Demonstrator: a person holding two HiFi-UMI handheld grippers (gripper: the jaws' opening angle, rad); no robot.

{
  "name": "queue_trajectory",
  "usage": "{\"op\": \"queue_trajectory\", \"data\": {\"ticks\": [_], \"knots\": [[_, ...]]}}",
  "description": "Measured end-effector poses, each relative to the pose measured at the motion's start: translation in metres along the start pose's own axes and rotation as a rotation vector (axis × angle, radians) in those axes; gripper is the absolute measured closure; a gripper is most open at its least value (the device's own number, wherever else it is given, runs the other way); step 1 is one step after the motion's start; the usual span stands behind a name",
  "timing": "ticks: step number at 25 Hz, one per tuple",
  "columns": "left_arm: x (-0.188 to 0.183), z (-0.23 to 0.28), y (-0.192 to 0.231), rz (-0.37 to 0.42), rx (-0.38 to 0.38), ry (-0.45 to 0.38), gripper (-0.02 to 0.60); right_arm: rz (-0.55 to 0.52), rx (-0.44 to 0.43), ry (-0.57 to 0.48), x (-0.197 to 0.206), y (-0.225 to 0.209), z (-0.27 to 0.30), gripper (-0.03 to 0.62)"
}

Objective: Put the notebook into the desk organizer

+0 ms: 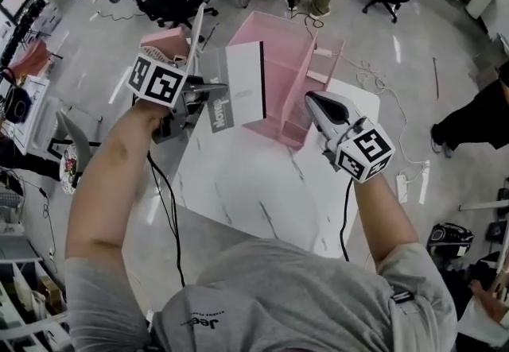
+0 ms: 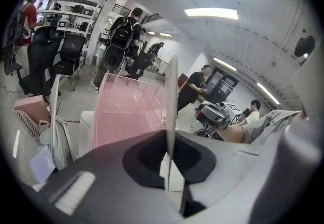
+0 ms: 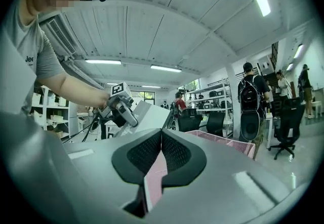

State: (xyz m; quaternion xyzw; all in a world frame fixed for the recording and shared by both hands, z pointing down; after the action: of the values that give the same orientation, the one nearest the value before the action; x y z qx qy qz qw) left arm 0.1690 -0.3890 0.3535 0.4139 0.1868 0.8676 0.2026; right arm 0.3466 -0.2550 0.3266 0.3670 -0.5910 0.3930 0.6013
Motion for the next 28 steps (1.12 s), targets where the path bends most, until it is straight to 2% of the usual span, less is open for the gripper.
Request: {"op": "queue_trajectory", "data": {"ticks": [5,8,13,19,24,28], "knots": [[-0.037,0.045,0.025,0.071,0.009,0.145,0.514,-0.004,0.036,0.011,0.005,-0.031,-0.009,0.591],[-0.053,0.066,0.045,0.110,-0.020,0.223,0.514,0.006,0.065,0.016,0.015,-0.050,-0.017,0.591],[-0.071,0.091,0.080,0.150,-0.103,0.300,0.514,0.017,0.100,0.027,0.025,-0.073,-0.023,0.589],[-0.080,0.133,0.107,0.256,-0.214,0.411,0.512,0.018,0.118,0.040,0.032,-0.091,-0.023,0.591],[-0.077,0.157,0.122,0.339,-0.309,0.473,0.494,0.020,0.118,0.046,0.036,-0.095,-0.022,0.591],[-0.077,0.166,0.128,0.415,-0.383,0.486,0.482,0.033,0.119,0.049,0.045,-0.098,-0.024,0.589]]}}
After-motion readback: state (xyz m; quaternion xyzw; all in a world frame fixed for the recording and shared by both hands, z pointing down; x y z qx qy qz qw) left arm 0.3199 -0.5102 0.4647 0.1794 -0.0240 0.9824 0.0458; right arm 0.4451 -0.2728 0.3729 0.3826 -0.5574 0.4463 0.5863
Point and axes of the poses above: the fingertips, and each gripper's own axes: z forward along the fingers, y to its left, x out of its underside, the point moved 3 cm from there along -z, backward along the fingers, and after that the axes turned 1 degree about y, right-handed, at the moved point
